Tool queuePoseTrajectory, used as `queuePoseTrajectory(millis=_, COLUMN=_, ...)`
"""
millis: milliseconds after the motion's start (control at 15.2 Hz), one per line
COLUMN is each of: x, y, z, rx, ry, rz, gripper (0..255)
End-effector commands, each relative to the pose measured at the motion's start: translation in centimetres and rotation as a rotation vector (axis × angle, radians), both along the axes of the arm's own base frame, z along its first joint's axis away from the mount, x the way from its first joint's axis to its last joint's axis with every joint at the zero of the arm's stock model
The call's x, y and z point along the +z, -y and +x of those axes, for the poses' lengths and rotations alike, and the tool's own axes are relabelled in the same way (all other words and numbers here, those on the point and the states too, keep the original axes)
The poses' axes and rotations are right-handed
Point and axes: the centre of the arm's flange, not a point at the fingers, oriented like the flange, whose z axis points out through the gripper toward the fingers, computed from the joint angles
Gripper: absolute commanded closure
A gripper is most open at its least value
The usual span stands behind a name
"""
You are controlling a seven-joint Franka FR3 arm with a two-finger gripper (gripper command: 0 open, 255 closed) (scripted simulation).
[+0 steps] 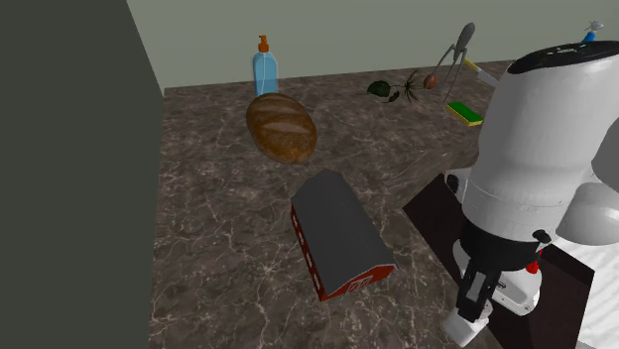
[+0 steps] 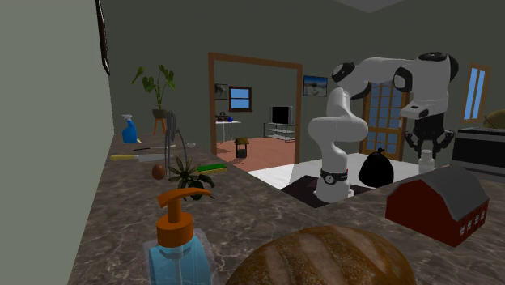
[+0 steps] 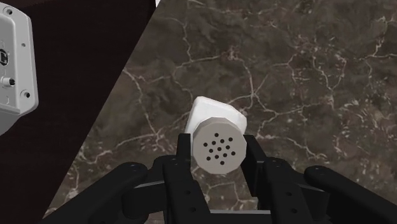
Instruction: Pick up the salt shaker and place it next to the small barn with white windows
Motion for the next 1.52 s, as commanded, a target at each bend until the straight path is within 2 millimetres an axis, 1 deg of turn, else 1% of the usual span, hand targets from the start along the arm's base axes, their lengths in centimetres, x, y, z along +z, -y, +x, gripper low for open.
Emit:
queuePoseTrajectory(millis=0, x=-1.1, y=0.0, z=0.1, rx=0.000, ry=0.000, rz=0.000, gripper=255)
queuePoseTrajectory(millis=660, x=-6.5, y=0.0, z=0.1, rx=0.000, ry=0.000, rz=0.000, gripper=255)
queuePoseTrajectory(millis=1188, x=-6.5, y=0.0, z=0.1, rx=0.000, ry=0.000, rz=0.000, gripper=255)
queuePoseTrajectory(millis=1254, x=-6.5, y=0.0, z=0.0, rx=0.000, ry=0.000, rz=0.000, gripper=0)
queuePoseTrajectory(millis=1452, x=-6.5, y=0.0, z=0.1, rx=0.000, ry=0.000, rz=0.000, gripper=0)
